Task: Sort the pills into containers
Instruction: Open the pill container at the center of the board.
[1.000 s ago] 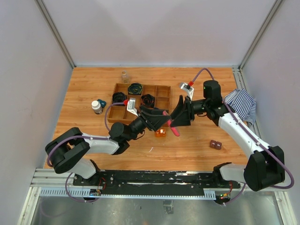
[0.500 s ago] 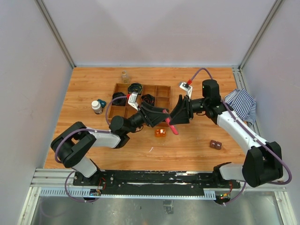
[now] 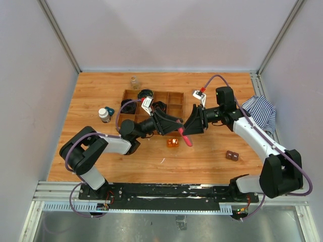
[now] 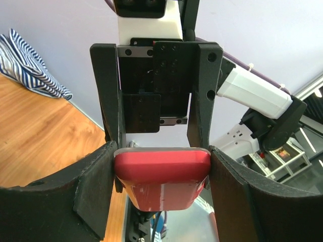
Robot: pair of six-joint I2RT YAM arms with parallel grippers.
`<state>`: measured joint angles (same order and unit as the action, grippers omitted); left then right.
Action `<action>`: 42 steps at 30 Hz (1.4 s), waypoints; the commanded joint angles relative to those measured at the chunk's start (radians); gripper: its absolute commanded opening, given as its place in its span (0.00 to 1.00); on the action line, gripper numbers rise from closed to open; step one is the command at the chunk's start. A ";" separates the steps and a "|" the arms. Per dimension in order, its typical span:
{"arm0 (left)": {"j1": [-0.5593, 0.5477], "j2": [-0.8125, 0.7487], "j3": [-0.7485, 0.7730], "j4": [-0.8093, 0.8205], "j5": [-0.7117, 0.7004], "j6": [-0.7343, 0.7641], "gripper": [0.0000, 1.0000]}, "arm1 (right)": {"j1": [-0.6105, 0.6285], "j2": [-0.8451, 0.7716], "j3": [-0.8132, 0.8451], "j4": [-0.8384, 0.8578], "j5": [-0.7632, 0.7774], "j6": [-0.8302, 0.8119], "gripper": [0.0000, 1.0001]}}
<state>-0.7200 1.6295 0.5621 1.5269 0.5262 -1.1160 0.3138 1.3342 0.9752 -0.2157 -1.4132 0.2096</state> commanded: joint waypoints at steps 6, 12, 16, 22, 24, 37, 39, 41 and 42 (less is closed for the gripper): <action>0.007 0.015 0.026 0.209 0.154 -0.035 0.00 | 0.018 -0.089 0.024 0.019 -0.084 -0.053 0.01; 0.007 0.014 0.047 0.187 0.150 -0.028 0.02 | 0.029 -0.060 0.040 0.031 -0.159 -0.028 0.01; 0.006 0.014 0.060 0.165 0.141 -0.027 0.12 | 0.040 -0.072 0.036 0.030 -0.118 -0.048 0.01; -0.040 -0.056 0.052 0.041 0.043 0.044 0.65 | 0.041 -0.078 0.032 0.024 -0.056 -0.059 0.01; -0.064 -0.085 0.048 -0.023 0.003 0.091 0.76 | 0.041 -0.075 0.032 0.023 -0.049 -0.059 0.01; -0.118 -0.193 -0.074 -0.115 -0.222 0.164 0.90 | 0.033 -0.094 0.035 0.024 -0.016 -0.064 0.01; -0.126 -0.223 -0.096 -0.146 -0.268 0.184 0.94 | 0.033 -0.099 0.034 0.019 -0.003 -0.074 0.01; -0.138 -0.252 -0.105 -0.188 -0.314 0.200 0.98 | 0.033 -0.099 0.036 0.007 0.008 -0.085 0.01; -0.145 -0.263 -0.105 -0.211 -0.333 0.207 0.99 | 0.033 -0.098 0.037 0.005 0.010 -0.088 0.01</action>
<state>-0.8410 1.4235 0.4706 1.3907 0.3054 -0.9684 0.3336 1.2655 0.9775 -0.2169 -1.4189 0.1562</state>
